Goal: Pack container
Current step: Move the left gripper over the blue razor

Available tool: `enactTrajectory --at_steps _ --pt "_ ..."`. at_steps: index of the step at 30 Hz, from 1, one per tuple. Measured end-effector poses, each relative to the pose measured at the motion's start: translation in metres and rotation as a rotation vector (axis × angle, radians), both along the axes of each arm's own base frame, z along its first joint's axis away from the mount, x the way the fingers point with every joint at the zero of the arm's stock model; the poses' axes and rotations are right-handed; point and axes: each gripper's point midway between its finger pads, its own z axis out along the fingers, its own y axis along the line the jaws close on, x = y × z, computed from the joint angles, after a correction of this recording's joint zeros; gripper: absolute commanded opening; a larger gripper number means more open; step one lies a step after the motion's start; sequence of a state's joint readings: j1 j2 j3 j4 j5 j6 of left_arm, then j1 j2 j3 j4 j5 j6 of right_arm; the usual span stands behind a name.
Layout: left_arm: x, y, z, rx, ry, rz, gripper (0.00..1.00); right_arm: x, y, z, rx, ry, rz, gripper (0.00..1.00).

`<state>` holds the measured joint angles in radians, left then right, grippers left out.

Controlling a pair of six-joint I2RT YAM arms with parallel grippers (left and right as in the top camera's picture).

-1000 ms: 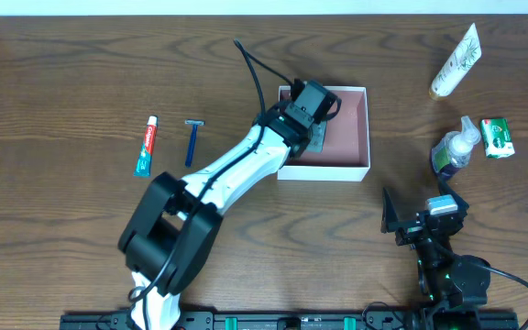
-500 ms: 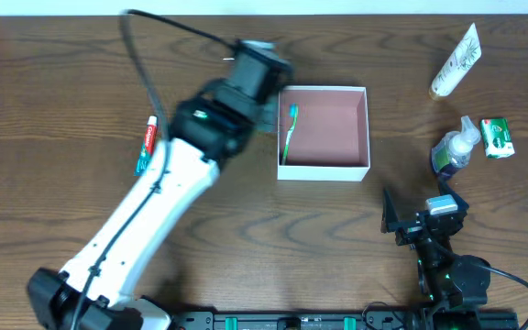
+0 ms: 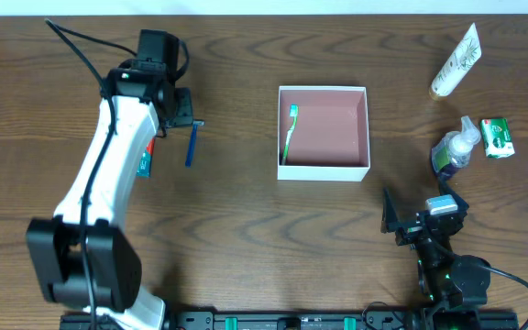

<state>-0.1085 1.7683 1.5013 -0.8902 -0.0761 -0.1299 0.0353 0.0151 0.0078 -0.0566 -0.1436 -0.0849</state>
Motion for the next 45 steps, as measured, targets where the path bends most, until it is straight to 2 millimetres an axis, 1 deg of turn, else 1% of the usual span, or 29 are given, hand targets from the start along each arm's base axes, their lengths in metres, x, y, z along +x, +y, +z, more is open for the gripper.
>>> enactTrajectory --at_steps 3,7,11,16,25,27,33,45 --pt "0.0 -0.004 -0.026 -0.021 0.072 -0.04 0.53 0.0 0.0 0.0 0.0 0.0 0.0 0.99" --pt "0.0 -0.01 -0.048 -0.038 0.129 -0.073 0.54 0.0 0.0 0.0 0.0 0.0 0.0 0.99" --pt "-0.002 -0.011 -0.063 -0.041 0.169 -0.089 0.53 0.0 0.0 0.0 0.0 0.0 0.0 0.99" --pt "-0.002 -0.012 -0.074 -0.046 0.193 -0.094 0.54 0.0 0.0 0.0 0.0 0.0 0.0 0.99" --pt "-0.007 -0.013 -0.103 -0.047 0.268 -0.093 0.53 0.0 0.0 0.0 0.0 0.0 0.0 0.99" --pt "-0.007 -0.013 -0.106 -0.051 0.275 -0.095 0.53 0.0 0.0 0.0 0.0 0.0 0.0 0.99" --pt "-0.005 -0.019 -0.106 -0.078 0.266 -0.125 0.53 0.0 0.0 0.0 0.0 0.0 0.0 0.99" --pt "-0.005 -0.021 -0.109 -0.086 0.271 -0.128 0.53 0.0 0.0 0.0 0.0 0.0 0.0 0.99"
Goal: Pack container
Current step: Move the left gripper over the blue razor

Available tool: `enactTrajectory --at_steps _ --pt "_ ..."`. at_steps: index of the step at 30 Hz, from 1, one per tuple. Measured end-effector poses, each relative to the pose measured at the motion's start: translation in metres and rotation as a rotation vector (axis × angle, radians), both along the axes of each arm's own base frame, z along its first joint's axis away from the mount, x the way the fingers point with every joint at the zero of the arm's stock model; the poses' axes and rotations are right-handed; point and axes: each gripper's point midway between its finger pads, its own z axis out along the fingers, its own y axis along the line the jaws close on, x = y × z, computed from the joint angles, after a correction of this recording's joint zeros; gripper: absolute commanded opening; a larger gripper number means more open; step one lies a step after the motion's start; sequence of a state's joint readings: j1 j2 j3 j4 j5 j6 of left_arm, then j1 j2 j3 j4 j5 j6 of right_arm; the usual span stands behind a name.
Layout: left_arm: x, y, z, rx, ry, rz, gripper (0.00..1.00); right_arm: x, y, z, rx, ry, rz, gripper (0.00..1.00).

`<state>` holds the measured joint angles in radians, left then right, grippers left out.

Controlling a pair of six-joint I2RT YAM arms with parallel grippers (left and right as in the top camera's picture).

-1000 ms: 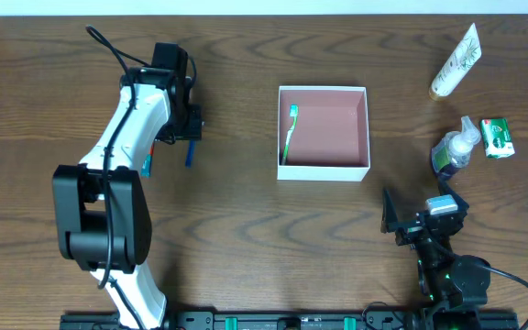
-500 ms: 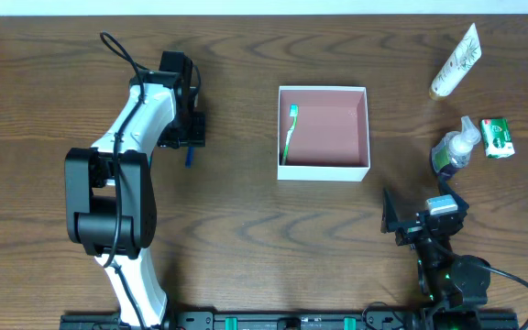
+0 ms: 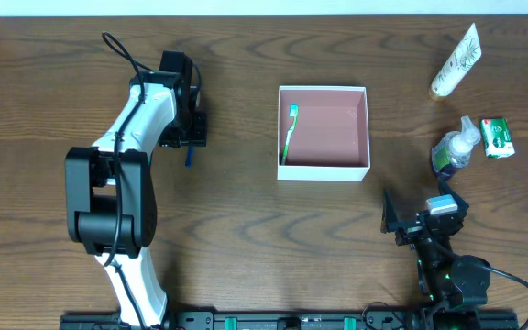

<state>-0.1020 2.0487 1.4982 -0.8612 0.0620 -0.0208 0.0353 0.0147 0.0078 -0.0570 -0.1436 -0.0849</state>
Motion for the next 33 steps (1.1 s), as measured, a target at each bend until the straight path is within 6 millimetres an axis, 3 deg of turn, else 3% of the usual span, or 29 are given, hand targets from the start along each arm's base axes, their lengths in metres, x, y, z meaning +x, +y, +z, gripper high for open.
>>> enactTrajectory --at_steps 6,33 --pt "-0.002 0.0 -0.01 0.0 0.024 -0.001 0.53 0.0 0.0 0.0 0.0 0.0 0.0 0.99" --pt "-0.004 0.0 -0.014 0.0 0.028 -0.003 0.53 0.0 0.0 0.0 0.0 0.0 0.0 0.99"
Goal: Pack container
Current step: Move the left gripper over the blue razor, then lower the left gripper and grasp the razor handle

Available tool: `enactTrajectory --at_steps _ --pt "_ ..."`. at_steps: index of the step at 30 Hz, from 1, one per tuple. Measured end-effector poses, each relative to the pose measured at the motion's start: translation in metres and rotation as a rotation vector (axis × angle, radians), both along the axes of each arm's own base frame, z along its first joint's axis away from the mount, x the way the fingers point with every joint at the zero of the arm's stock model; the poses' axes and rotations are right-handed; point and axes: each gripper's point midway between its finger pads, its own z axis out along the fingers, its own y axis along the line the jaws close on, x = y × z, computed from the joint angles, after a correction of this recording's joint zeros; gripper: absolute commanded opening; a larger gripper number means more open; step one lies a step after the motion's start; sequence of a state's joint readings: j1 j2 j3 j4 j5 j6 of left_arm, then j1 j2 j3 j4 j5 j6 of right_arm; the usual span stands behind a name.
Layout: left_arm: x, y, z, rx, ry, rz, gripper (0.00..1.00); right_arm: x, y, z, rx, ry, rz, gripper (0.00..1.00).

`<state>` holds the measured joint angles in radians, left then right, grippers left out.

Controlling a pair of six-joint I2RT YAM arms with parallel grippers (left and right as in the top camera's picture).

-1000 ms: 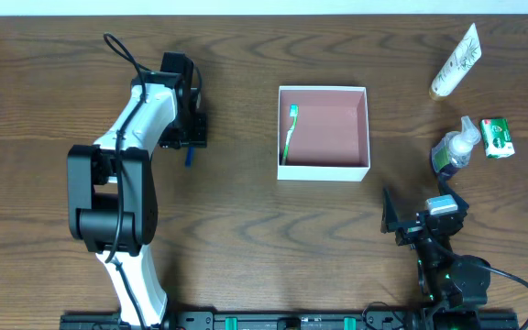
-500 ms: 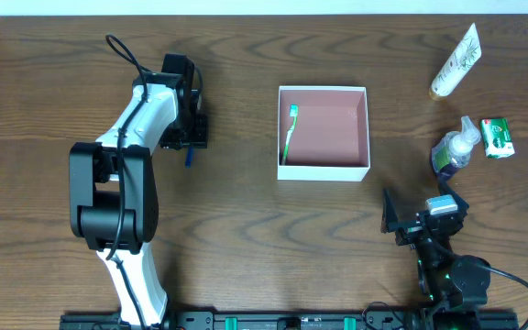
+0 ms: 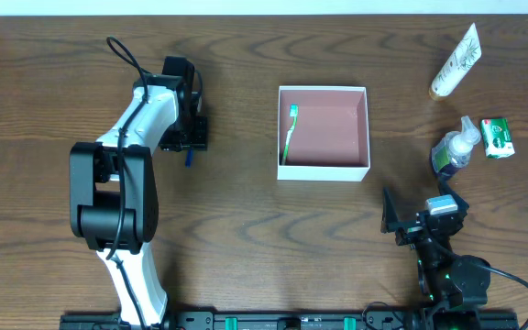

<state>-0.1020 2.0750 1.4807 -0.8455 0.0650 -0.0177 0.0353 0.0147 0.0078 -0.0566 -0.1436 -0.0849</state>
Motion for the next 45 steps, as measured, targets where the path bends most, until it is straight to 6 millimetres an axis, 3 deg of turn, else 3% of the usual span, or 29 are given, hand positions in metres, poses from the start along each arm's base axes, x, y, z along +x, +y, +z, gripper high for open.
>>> enactTrajectory --at_steps 39,43,45 --pt "-0.004 0.0 -0.014 -0.001 -0.005 0.0 0.53 0.0 0.0 0.0 0.0 0.0 0.0 0.99" --pt "-0.004 0.0 -0.014 -0.001 -0.005 0.0 0.52 0.0 0.0 0.0 0.0 0.0 0.0 0.99" --pt "-0.005 0.0 -0.014 -0.001 -0.005 0.001 0.45 0.0 0.0 0.0 0.0 0.0 0.0 0.99"
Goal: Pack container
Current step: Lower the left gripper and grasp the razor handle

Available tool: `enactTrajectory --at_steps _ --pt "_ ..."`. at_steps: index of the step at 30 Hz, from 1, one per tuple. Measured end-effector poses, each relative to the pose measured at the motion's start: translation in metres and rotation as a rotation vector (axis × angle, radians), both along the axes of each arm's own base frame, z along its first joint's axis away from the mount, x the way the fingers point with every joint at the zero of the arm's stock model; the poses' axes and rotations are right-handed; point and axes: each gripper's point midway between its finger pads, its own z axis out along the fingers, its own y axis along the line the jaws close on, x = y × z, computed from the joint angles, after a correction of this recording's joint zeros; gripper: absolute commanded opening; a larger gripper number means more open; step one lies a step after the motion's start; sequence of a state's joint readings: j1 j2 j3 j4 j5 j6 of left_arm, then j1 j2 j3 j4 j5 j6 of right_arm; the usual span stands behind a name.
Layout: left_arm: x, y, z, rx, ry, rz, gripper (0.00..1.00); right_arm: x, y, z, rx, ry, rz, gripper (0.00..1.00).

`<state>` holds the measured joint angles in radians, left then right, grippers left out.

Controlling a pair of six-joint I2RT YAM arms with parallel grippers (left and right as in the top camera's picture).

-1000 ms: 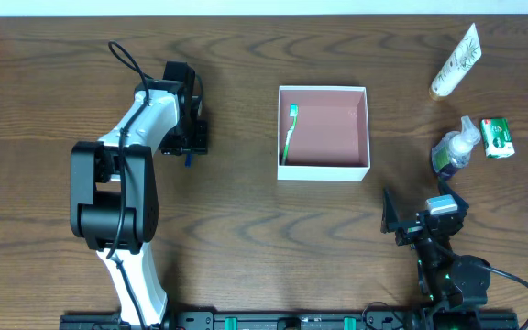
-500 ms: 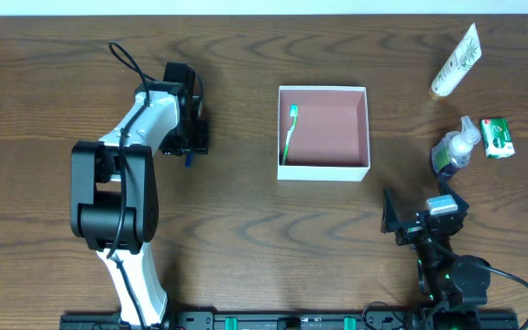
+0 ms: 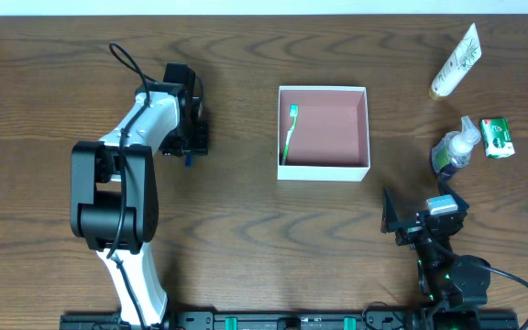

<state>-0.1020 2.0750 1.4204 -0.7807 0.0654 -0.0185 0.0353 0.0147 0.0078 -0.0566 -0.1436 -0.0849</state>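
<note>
The white box (image 3: 370, 137) with a pink floor stands mid-table, and a green toothbrush (image 3: 290, 134) lies along its left wall. To its left, my left gripper (image 3: 192, 139) is lowered over a thin blue stick-like item (image 3: 189, 161). Only the stick's near tip shows below the fingers, which hide whether they grip it. My right gripper (image 3: 417, 220) rests near the front right edge, fingers apart and holding nothing.
A cream tube (image 3: 455, 60) lies at the far right. A clear pump bottle (image 3: 453, 151) and a small green packet (image 3: 497, 137) sit between the tube and my right gripper. The left arm spans the table's left side from its base at the front.
The left wrist has shifted very slightly. Its gripper stays down over the blue item, whose tip still shows. The right arm, the box and the items on the right have not moved.
At first the left gripper hovered left of the blue item, which lay in full view, with a red and teal item beside the arm. Then the arm had swung round, its gripper down over the blue item. It has stayed there with small shifts.
</note>
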Motion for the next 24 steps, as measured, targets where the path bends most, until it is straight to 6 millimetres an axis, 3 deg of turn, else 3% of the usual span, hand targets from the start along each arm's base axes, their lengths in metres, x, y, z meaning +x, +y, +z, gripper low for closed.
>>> enactTrajectory --at_steps 3,8,14,24 --pt "0.0005 0.0 0.0 0.0 -0.002 -0.001 0.35 0.0 0.0 0.0 0.0 0.0 0.0 0.99" --pt "0.0004 -0.0005 -0.0001 -0.002 -0.002 -0.008 0.29 0.0 0.0 -0.0001 0.0 0.0 0.0 0.99" --pt "0.0007 -0.0006 -0.0001 -0.003 -0.003 -0.002 0.11 0.0 0.0 -0.0001 0.0 0.0 0.0 0.99" --pt "0.0006 -0.0007 0.0003 -0.005 -0.003 0.022 0.06 0.0 0.0 -0.0001 0.0 0.0 0.0 0.99"
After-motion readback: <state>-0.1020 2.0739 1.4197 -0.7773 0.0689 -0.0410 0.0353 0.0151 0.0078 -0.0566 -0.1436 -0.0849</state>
